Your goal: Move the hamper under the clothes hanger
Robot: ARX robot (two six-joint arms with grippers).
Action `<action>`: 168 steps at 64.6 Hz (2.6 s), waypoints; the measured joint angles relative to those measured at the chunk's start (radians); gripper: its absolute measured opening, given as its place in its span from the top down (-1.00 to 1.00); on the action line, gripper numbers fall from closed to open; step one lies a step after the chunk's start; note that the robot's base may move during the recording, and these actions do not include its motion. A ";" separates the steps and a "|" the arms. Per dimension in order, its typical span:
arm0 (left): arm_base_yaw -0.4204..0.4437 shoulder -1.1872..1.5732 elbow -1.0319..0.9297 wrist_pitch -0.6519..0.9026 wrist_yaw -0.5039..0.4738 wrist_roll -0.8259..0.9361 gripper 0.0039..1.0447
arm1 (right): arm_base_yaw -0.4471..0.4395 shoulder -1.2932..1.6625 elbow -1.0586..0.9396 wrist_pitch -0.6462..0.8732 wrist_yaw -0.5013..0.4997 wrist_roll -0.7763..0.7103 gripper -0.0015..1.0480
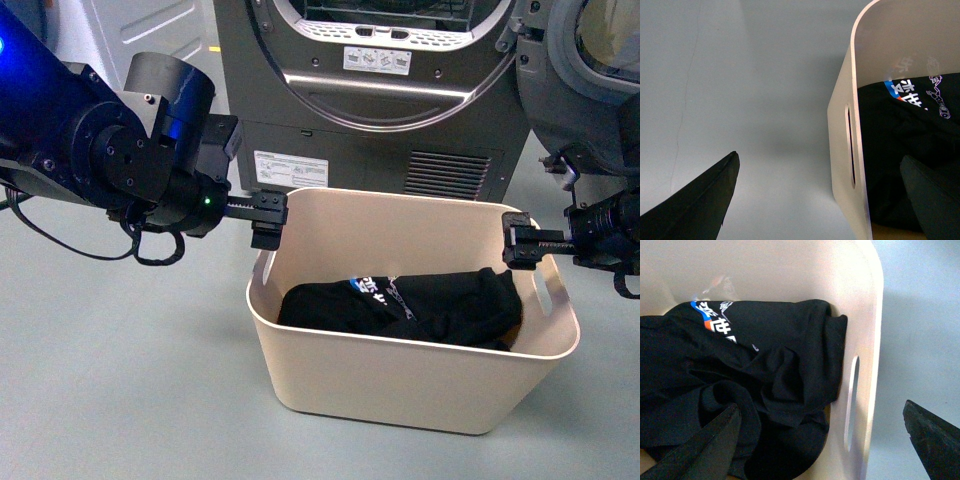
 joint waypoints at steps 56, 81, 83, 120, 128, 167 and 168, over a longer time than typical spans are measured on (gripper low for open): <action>-0.049 0.183 0.167 -0.013 0.024 -0.066 -0.88 | -0.047 0.132 0.052 0.005 -0.006 -0.003 -0.85; -0.053 0.228 0.191 -0.017 0.027 -0.078 -0.88 | -0.033 0.152 0.065 0.005 -0.008 -0.003 -0.85; -0.053 0.230 0.197 -0.020 0.027 -0.079 -0.88 | -0.031 0.158 0.066 0.005 -0.005 -0.003 -0.85; -0.051 0.286 0.254 -0.041 0.027 -0.092 -0.88 | -0.020 0.213 0.114 -0.006 0.010 -0.004 -0.85; -0.051 0.291 0.257 -0.041 0.027 -0.093 -0.82 | -0.019 0.219 0.127 -0.008 0.014 -0.004 -0.85; -0.056 0.287 0.260 -0.045 0.022 -0.100 0.93 | -0.020 0.220 0.126 -0.004 0.032 -0.002 0.95; -0.056 0.287 0.260 -0.045 0.022 -0.100 0.93 | -0.020 0.220 0.126 -0.004 0.032 -0.001 0.95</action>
